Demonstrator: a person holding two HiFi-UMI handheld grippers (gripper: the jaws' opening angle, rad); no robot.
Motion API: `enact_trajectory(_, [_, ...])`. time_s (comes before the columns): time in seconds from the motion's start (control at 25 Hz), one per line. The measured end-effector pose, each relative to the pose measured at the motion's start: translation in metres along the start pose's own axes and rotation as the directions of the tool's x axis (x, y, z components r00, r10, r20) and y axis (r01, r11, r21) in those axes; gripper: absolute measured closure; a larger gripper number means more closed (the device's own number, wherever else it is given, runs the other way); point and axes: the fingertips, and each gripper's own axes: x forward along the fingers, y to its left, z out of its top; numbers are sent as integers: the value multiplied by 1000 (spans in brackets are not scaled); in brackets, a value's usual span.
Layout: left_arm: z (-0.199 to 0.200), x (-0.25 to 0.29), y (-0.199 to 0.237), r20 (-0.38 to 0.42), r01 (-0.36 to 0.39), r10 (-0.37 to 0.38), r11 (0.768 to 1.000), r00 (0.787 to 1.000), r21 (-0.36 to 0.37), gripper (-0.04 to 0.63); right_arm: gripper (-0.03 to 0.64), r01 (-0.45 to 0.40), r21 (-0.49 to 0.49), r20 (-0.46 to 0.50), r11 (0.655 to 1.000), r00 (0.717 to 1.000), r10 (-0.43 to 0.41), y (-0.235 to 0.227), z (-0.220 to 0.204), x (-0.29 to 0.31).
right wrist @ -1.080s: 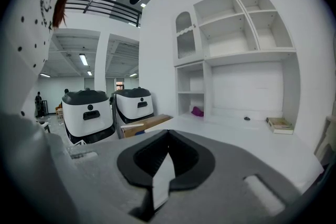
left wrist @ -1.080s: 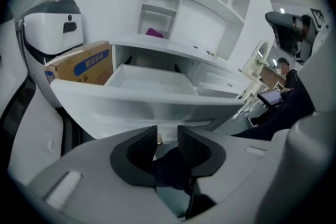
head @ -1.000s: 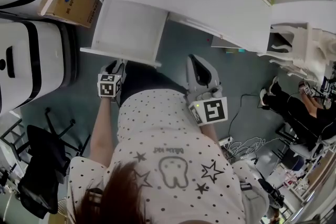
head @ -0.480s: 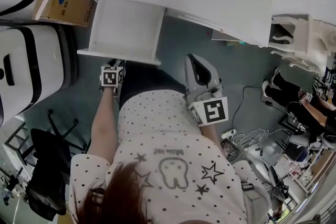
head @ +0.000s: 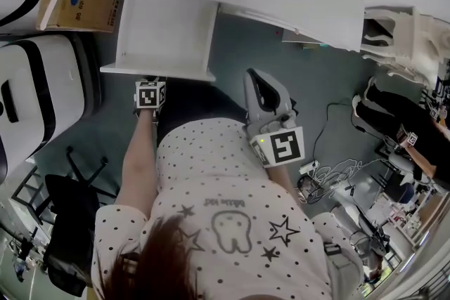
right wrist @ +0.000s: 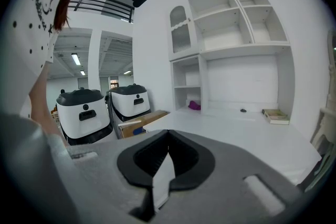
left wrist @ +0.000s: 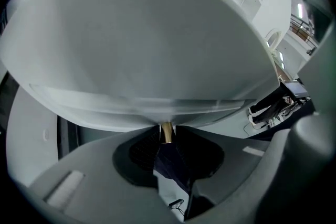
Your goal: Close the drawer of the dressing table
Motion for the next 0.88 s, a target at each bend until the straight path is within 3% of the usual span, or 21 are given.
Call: enact_trajectory(0.88, [20,9,2,-75,74,-65,990,995,122,500,621,49,54,-53,997,998,-46,26,-2,24])
